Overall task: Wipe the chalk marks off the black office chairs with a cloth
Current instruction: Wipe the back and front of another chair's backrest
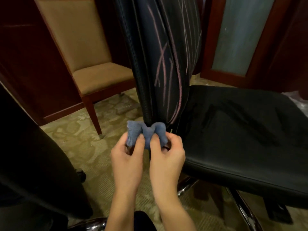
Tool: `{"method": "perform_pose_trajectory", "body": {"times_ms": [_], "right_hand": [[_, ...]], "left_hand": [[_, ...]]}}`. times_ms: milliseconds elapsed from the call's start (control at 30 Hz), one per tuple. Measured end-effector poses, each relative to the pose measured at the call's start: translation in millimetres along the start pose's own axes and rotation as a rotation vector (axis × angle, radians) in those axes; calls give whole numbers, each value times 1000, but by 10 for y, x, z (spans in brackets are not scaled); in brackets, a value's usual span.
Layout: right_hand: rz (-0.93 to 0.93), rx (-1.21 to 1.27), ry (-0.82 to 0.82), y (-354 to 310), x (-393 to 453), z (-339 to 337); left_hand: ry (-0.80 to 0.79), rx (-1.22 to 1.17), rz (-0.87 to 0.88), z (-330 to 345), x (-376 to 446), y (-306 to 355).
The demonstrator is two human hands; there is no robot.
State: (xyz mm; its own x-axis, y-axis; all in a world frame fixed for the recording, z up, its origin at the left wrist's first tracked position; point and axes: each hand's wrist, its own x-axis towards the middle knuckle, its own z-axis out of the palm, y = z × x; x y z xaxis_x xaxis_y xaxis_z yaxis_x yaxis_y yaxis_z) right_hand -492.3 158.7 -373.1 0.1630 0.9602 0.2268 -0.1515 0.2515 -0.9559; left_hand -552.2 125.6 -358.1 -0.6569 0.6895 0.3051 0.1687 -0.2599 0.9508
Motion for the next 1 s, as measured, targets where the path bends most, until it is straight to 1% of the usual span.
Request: {"method": "perform_pose_trajectory", "body": {"times_ms": [67, 167, 267, 333, 500, 633, 733, 833, 1000], "right_hand": [[0, -10, -25, 24, 12, 24], [7, -82, -52, 228, -49, -17], [46, -84, -77, 308, -27, -32], [41, -117, -99, 309, 34, 7], [-26, -174, -72, 260, 75, 42], [-81, -107, 17, 124, -20, -90], [-133, -95, 94, -21, -52, -206], [-188, -85, 81, -291, -83, -253], [-361, -32, 27, -1029, -25, -172]], "left_hand": [[-2, -9, -29, 2, 39, -25], [10, 18, -116, -45, 33, -193], [-22, -2, -221, -40, 88, -315], [-28, -21, -259, -13, 141, -341], [-45, -7, -229, -26, 125, -249], [-95, 28, -202, -61, -53, -82], [-59, 156, -89, -25, -159, 12], [-50, 253, 83, 21, -161, 275], [-34, 163, 380, 33, 43, 1038]]}}
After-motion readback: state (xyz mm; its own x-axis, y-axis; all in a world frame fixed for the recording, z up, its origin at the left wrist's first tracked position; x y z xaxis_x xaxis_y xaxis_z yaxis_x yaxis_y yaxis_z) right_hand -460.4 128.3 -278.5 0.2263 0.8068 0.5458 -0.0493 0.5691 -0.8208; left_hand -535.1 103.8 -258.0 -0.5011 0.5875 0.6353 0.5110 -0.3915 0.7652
